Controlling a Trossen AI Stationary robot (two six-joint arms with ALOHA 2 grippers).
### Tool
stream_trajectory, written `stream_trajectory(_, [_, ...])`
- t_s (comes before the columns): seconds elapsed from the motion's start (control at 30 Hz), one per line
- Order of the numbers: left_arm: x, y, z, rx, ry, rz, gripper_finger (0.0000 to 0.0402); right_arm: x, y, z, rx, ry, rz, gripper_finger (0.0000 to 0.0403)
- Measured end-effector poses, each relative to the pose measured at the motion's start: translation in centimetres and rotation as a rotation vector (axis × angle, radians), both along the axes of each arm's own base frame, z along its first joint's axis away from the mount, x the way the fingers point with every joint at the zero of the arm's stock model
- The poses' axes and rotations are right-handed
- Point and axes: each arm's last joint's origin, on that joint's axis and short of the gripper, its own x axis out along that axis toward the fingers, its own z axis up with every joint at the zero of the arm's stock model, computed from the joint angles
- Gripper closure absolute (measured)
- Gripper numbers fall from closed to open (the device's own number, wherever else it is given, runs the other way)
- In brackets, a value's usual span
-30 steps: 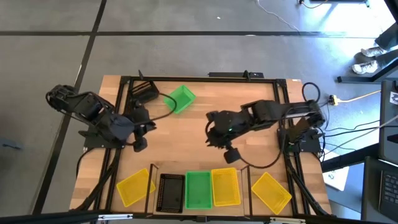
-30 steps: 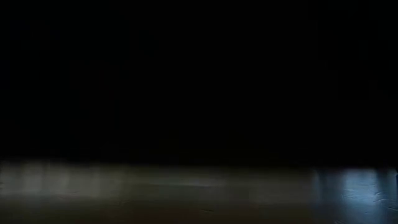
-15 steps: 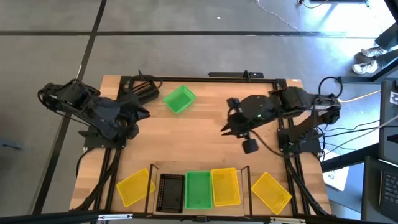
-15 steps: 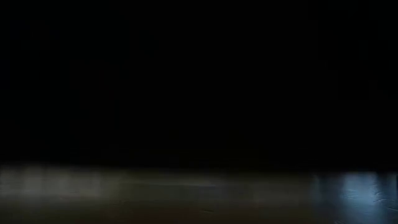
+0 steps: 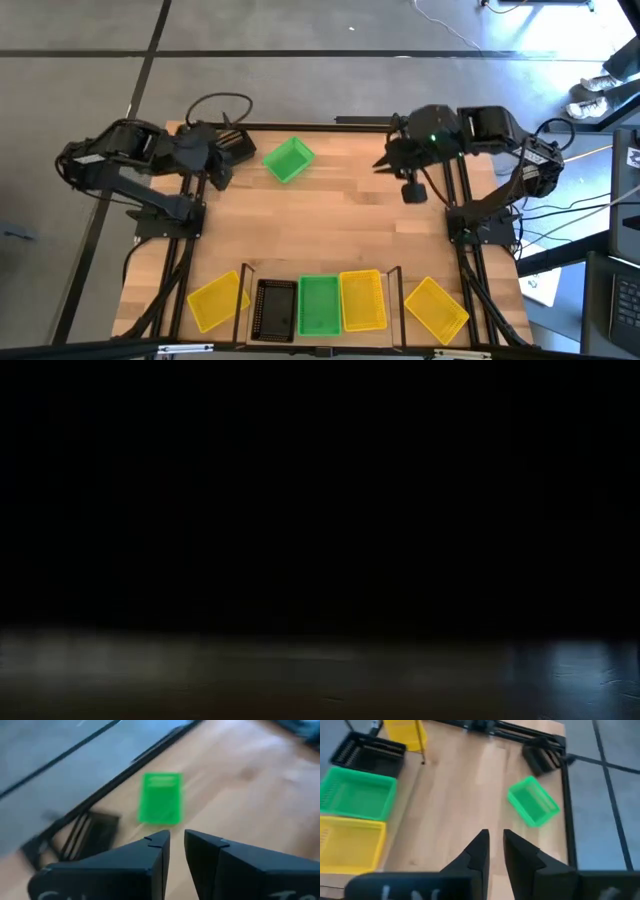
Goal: Stack baskets on shelf by color
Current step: Stack the left yellow basket on top of the yellow basket on the shelf
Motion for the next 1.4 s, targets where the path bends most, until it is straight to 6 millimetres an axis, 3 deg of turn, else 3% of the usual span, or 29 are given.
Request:
stream_trajectory(0.17, [-1.0, 1.6, -0.7, -0.121, 0.024, 0.223, 0.0352, -0.1, -1.8, 0.0, 0.024, -0.001, -0.032, 0.0347])
stream_trajectory(0.43, [-1.5, 3.7, -1.2, -0.240, 0.007, 0.391, 0.0352, -0.3, -3.0, 0.0, 0.027, 0.002, -0.075, 0.0347])
stream_trajectory(0.7, [0.1, 7.1, -7.1, -0.428, 0.087, 0.506, 0.0352, -0.3, -3.0, 0.0, 0.005, 0.003, -0.052, 0.0347])
stream_trajectory(0.97, [0.6, 10.1, -11.5, -0.539, 0.042, 0.448, 0.0352, -0.5, -3.5, 0.0, -0.014, 0.001, -0.056, 0.0347])
stream_trajectory(1.13, [0.6, 11.0, -12.6, -0.513, 0.030, 0.437, 0.0352, -0.9, -3.7, 0.0, 0.007, 0.014, -0.047, 0.0347])
stream_trajectory(1.27, [0.6, 11.0, -12.7, -0.486, 0.084, 0.275, 0.0352, -1.1, -3.9, -0.2, 0.032, 0.039, -0.047, 0.0347])
stream_trajectory(1.4, [0.6, 9.8, -12.9, -0.582, 0.142, -0.034, 0.0352, -1.3, -3.8, -0.4, 0.036, 0.073, -0.044, 0.0347])
